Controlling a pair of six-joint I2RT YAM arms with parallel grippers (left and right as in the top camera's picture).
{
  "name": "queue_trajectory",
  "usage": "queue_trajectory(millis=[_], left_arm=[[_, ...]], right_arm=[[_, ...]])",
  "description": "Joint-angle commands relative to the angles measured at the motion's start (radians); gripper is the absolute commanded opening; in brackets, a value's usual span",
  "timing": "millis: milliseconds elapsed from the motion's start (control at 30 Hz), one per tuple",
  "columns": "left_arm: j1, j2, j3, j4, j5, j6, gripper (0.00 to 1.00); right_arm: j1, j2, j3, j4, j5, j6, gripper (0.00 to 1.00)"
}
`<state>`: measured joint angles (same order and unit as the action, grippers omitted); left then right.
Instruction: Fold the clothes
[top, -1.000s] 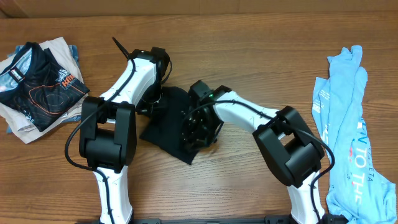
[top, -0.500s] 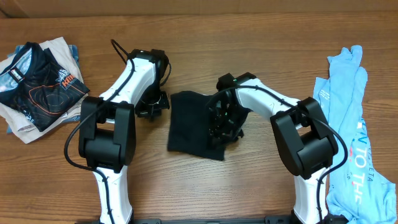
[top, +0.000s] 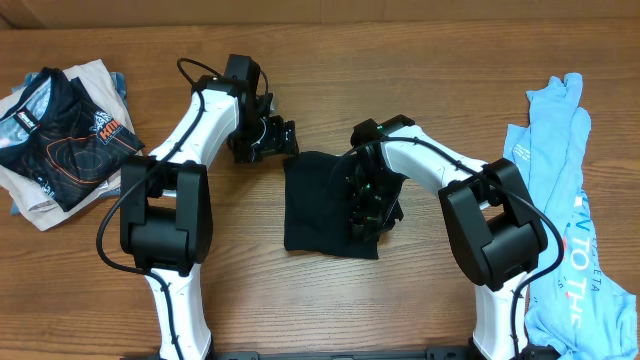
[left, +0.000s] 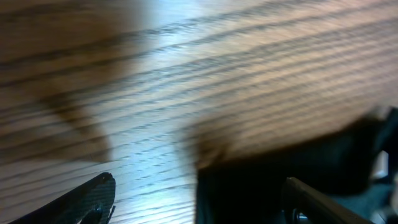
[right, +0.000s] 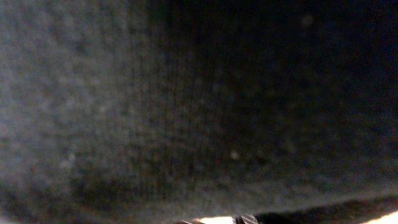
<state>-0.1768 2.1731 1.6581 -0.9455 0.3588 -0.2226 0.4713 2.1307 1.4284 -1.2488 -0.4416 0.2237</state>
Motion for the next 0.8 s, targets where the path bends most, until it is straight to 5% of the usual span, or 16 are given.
queue_trajectory(millis=[0,433,767], left_arm=[[-0.007,0.004,0.013,-0.004,0.119,0.095,0.87],[-0.007,0.004,0.010,-0.116,0.217,0.224,0.90],[-0.007,0.006,-0.123,0.035,0.201,0.172,0.89]], right_arm=[[-0.014,0.035,-0.019,0.047,0.217,-0.011,0.38],[-0.014,0.035,-0.019,0.061,0.216,-0.011,0.38],[-0.014,0.035,-0.019,0.057,0.216,-0.011,0.38]])
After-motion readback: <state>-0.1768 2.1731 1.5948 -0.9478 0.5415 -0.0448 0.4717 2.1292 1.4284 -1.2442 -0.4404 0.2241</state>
